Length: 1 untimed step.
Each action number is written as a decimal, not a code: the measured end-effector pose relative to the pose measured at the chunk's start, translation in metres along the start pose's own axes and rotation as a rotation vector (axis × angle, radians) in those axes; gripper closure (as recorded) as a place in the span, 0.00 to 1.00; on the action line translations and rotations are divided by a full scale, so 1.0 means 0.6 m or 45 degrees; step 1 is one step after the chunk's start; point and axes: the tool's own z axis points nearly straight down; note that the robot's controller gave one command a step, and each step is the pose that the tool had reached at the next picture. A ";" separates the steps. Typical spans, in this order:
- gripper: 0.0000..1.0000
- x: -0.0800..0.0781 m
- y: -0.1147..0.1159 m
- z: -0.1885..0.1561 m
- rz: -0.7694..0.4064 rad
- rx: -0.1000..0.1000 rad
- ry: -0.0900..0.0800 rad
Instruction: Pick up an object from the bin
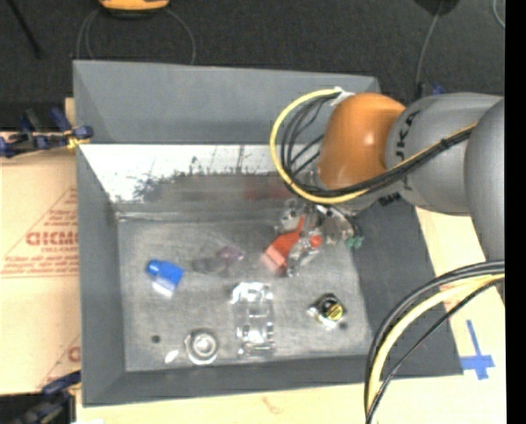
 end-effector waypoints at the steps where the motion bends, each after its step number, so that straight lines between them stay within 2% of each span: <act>1: 1.00 0.011 -0.053 -0.243 -0.138 0.004 -0.007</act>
Offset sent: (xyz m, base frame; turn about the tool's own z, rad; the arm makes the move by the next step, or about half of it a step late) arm -0.0037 -0.0295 0.1393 -0.1115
